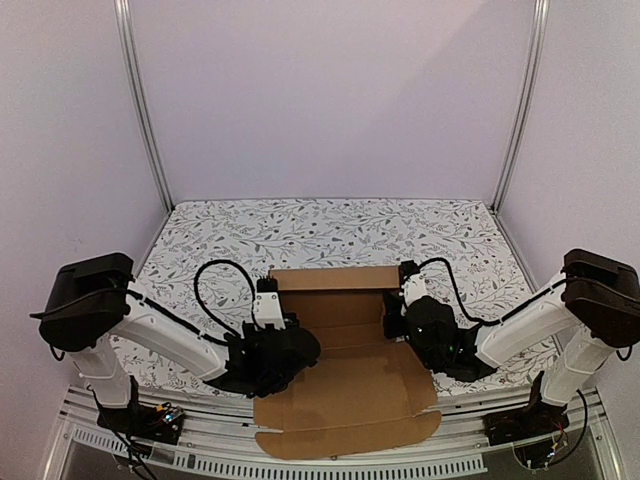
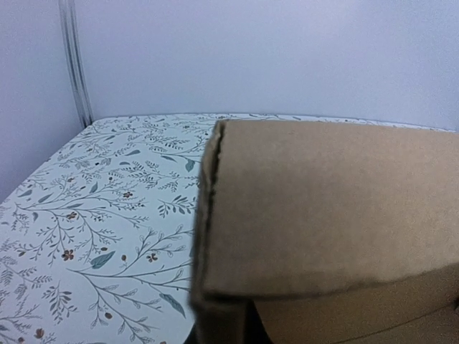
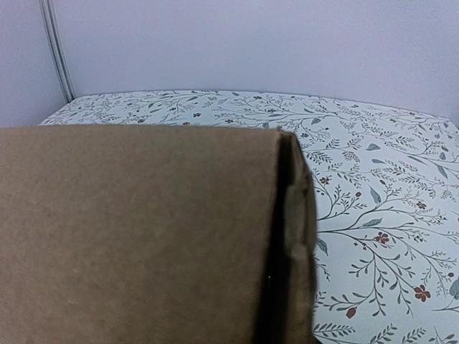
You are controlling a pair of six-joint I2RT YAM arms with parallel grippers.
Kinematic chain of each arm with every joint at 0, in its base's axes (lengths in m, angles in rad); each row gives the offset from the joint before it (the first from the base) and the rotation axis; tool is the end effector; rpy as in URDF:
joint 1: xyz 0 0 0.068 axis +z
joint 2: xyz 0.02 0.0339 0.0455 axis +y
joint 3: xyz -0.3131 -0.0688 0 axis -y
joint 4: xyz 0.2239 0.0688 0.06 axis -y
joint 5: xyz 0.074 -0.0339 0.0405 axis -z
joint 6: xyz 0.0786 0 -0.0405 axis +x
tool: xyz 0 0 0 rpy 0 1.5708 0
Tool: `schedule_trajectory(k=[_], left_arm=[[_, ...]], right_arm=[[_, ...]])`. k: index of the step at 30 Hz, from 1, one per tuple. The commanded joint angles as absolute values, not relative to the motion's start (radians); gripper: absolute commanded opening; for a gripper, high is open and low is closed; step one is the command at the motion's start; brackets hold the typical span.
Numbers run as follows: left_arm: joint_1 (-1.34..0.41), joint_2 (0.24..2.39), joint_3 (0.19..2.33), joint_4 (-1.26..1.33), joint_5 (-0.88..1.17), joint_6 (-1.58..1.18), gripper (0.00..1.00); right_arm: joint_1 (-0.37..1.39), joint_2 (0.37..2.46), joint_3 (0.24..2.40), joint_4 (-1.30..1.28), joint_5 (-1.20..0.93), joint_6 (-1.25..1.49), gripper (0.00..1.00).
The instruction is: Fold the paper box
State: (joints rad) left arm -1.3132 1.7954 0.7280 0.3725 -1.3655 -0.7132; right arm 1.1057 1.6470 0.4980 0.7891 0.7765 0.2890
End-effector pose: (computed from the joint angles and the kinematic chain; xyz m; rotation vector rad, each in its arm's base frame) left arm 0.1558 -0.2893 0.1939 -0.1086 1.6985 0.0524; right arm 0.1892 0.2541 0.2002 -0.2418 1.8148 0.2307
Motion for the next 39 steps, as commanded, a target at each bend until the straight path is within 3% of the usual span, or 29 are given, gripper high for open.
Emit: schedule_trajectory(k=[1,8,14,16,21,29,39], left_arm=[[-1.341,1.831,0.771,0.268,-1.327,-0.759,0.00],[-1.341,1.829,0.777,0.227,-1.330,-0.802,0.00],[-1.339,1.822,0.780,0.196,-1.321,-0.831,0.00],[-1.339,1.819,0.782,0.185,-1.319,-0.836,0.00],[-1.338,1.822,0.788,0.179,-1.315,-0.835,0.00],[-1.339,1.825,0.789,0.176,-1.312,-0.838,0.00],[-1.339,1.827,0.786,0.173,-1.308,-0.841,0.00]], right_arm=[[1.137,1.671,0.447,0.732,0.711,0.327,0.33],[1.146,1.685,0.429,0.761,0.739,0.337,0.35],[1.145,1.713,0.424,0.818,0.740,0.326,0.05],[1.144,1.709,0.425,0.825,0.739,0.316,0.00],[1.145,1.692,0.433,0.834,0.740,0.284,0.00],[1.146,1.717,0.449,0.915,0.772,0.229,0.17],[1.145,1.752,0.472,1.023,0.832,0.122,0.18]])
